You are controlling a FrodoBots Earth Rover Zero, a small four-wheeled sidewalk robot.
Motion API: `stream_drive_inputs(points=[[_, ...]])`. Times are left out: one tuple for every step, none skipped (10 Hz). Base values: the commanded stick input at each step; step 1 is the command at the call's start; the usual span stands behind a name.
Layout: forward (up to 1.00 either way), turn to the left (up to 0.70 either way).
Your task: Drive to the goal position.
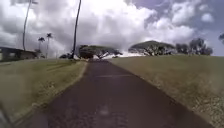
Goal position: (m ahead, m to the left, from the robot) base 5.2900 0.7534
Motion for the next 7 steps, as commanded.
stream_drive_inputs(points=[[0.68, 0.02], [0.68, 0.02], [0.68, 0.02], [0.68, 0.02], [0.68, 0.02], [0.68, 0.02], [0.68, 0.02]])
